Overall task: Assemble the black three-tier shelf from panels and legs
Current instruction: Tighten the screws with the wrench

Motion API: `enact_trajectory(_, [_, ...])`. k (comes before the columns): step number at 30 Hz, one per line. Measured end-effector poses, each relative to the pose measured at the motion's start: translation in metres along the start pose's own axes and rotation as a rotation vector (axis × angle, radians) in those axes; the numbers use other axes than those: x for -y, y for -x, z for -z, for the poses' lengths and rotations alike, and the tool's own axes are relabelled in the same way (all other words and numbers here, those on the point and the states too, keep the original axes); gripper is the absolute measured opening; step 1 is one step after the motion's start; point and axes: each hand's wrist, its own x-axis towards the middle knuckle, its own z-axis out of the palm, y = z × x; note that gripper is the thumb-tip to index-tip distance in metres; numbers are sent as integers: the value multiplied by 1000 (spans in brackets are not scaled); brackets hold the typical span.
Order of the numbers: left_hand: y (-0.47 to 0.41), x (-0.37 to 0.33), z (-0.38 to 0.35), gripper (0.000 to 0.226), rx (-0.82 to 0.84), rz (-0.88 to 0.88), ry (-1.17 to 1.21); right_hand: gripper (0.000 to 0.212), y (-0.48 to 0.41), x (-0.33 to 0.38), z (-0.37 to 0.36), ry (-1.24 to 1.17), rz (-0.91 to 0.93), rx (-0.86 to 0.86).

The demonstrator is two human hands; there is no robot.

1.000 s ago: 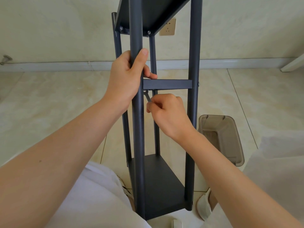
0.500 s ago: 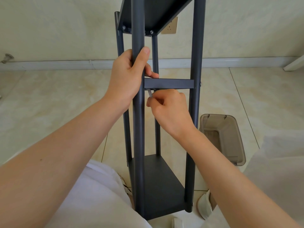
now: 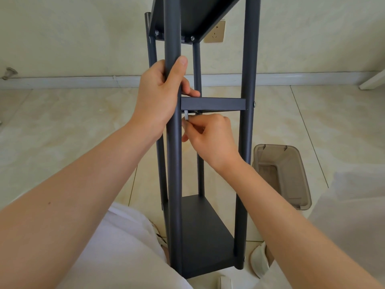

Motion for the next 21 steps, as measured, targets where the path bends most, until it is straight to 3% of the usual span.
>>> enact_trajectory(8, [-3, 3, 0, 25, 9, -15, 1, 34, -3, -15, -24, 9, 190, -247])
enact_trajectory(14, [-4, 5, -1, 25, 10, -24, 9, 28, -8, -21, -32, 14, 225, -314])
enact_trajectory(18, [-4, 5, -1, 24, 11, -17, 2, 30, -7, -19, -29, 22, 220, -283])
enact_trajectory(21, [-3, 7, -2, 25, 6, -16, -11, 37, -2, -21, -22, 26, 41, -126])
